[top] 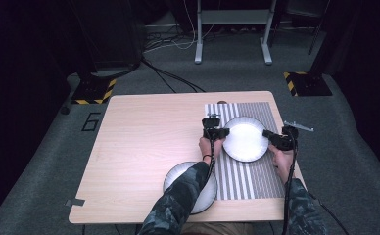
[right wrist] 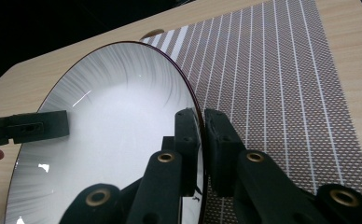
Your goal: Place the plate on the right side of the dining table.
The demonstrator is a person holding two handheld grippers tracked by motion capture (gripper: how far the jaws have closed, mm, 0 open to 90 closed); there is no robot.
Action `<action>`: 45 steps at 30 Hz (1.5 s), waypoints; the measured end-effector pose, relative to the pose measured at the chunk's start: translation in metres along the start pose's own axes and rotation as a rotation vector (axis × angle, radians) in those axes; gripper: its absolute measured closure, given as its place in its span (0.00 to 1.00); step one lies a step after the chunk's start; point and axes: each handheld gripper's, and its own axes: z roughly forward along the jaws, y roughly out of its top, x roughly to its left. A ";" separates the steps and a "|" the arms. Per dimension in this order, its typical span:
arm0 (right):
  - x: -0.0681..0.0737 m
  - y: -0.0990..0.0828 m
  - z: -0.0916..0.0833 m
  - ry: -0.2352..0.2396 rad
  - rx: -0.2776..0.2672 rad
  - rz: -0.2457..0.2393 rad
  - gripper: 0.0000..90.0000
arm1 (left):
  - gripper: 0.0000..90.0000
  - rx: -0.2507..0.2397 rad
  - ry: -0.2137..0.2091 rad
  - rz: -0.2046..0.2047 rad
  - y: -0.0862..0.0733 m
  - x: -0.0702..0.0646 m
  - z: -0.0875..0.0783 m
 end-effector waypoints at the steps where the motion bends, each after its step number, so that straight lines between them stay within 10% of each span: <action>1: 0.000 0.000 0.000 -0.001 0.000 0.005 0.93 | 0.85 0.002 0.000 -0.003 0.000 0.000 0.001; 31: -0.002 -0.005 0.021 -0.112 0.066 0.053 0.91 | 0.84 0.062 0.090 -0.014 0.002 0.000 0.022; 45: 0.010 -0.001 0.010 -0.073 0.101 0.010 0.37 | 0.48 0.104 0.093 0.005 0.009 -0.001 0.006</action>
